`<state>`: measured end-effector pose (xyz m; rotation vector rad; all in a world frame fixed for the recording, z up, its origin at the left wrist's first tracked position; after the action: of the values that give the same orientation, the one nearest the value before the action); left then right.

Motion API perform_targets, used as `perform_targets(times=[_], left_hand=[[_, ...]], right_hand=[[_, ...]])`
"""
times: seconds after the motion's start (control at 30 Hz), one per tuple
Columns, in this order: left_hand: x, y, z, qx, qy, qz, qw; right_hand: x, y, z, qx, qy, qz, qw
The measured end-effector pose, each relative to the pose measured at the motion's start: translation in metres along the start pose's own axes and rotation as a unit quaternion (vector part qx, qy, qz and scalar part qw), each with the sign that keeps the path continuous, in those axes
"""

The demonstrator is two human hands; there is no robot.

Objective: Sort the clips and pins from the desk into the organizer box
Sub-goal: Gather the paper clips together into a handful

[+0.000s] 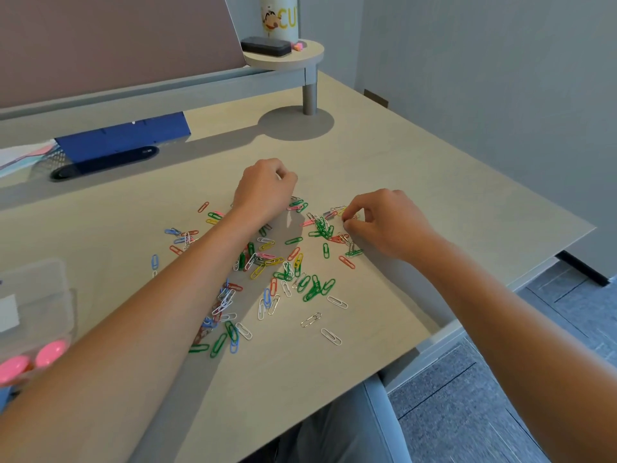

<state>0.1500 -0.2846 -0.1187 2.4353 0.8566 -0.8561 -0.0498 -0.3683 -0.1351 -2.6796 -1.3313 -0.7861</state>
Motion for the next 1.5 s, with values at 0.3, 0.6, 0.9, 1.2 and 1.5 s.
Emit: perform_targets(times=[0.3, 0.6, 0.9, 1.2, 1.5], left_hand=[[0.013, -0.033, 0.016, 0.081, -0.388, -0.229, 0.889], [0.012, -0.054, 0.043, 0.163, -0.552, -0.298, 0.762], [0.011, -0.062, 0.038, 0.157, -0.577, -0.308, 0.739], [0.007, -0.069, 0.039, 0.156, -0.592, -0.316, 0.725], [0.0, -0.055, 0.03, 0.101, -0.381, -0.211, 0.895]], right_hand=[[0.017, 0.002, 0.013, -0.018, -0.133, -0.093, 0.987], [0.016, 0.013, 0.015, -0.002, -0.092, -0.083, 0.992], [0.021, 0.022, 0.012, 0.007, -0.008, -0.037, 0.999], [0.009, 0.005, 0.034, 0.118, 0.602, 0.22, 0.759], [0.01, -0.007, 0.042, 0.139, 0.778, 0.266, 0.551]])
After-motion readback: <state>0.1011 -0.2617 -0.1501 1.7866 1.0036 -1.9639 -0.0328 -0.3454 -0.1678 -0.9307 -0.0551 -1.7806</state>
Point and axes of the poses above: each hand's wrist, its own y-axis towards the middle knuckle, its own z-axis out of the palm, x = y × z, the point moved 9 cm from there along y, towards the middle knuckle, and after that the axes turned 1 degree about -z, right-handed, at the moved point
